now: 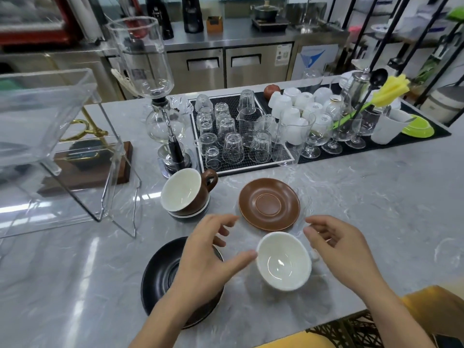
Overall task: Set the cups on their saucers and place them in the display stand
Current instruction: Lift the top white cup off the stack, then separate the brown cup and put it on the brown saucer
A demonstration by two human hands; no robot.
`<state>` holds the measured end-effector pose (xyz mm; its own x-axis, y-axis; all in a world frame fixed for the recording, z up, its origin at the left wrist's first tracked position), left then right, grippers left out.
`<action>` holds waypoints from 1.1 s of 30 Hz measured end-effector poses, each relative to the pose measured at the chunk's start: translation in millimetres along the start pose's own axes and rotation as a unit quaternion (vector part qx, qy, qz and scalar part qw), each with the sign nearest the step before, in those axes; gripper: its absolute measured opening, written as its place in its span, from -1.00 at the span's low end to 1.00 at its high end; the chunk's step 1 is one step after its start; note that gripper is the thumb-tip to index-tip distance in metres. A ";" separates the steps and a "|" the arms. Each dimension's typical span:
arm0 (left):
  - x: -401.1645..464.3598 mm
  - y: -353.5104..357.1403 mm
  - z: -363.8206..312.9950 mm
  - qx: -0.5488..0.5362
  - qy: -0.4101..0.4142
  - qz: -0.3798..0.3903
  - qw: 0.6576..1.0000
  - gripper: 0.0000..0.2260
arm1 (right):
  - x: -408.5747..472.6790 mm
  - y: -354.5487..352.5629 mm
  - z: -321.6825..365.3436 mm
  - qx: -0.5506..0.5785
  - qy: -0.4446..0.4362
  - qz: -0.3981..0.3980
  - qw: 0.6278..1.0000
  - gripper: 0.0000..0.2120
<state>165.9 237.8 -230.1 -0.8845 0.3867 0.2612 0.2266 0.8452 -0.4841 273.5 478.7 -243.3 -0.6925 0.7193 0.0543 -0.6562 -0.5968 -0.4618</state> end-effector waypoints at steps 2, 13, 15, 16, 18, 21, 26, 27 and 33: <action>2.5 -15.5 6.2 -0.007 -0.020 -0.041 0.999 -0.51 | 7.4 11.6 14.8 0.011 -0.022 0.021 0.999 -0.85; 8.5 -64.5 50.6 -0.019 -0.106 -0.198 0.974 -0.58 | 36.9 73.1 70.6 0.033 -0.133 0.122 0.983 -0.82; 8.9 -70.4 55.7 -0.029 -0.118 -0.217 0.968 -0.54 | 41.3 83.1 76.8 0.033 -0.145 0.128 0.980 -0.81; 10.1 -72.7 58.3 -0.030 -0.121 -0.225 0.966 -0.52 | 43.3 88.3 80.1 0.034 -0.150 0.134 0.979 -0.81; 12.3 -75.1 61.7 -0.026 -0.127 -0.229 0.965 -0.52 | 46.0 96.8 83.6 0.030 -0.154 0.145 0.977 -0.81; 15.6 -74.9 70.5 -0.038 -0.146 -0.231 0.961 -0.50 | 53.8 108.3 83.5 0.012 -0.157 0.153 0.976 -0.82; 20.4 -70.4 91.0 -0.071 -0.196 -0.219 0.953 -0.31 | 69.4 121.4 83.6 0.020 -0.145 0.173 0.974 -0.78; 22.9 -68.9 94.1 -0.076 -0.206 -0.213 0.952 -0.26 | 73.2 124.9 83.6 0.021 -0.144 0.178 0.973 -0.79; 42.9 -61.6 101.9 -0.081 -0.222 -0.169 0.957 -0.05 | 86.8 146.4 89.3 0.015 -0.146 0.208 0.967 -0.78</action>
<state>72.4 164.8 -274.2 -0.9964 -0.0830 -0.0187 -0.0741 0.9541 -0.2902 90.6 422.0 -227.1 -0.9508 0.2866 0.1180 -0.3076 -0.8262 -0.4720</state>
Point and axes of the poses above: each hand's wrist, its own x-axis towards the middle knuckle, its own y-axis out of the palm, z = x × y, the point moved 4 cm from there along x, towards the middle knuckle, and after that the axes turned 10 degrees about -z, right-handed, at the moved point
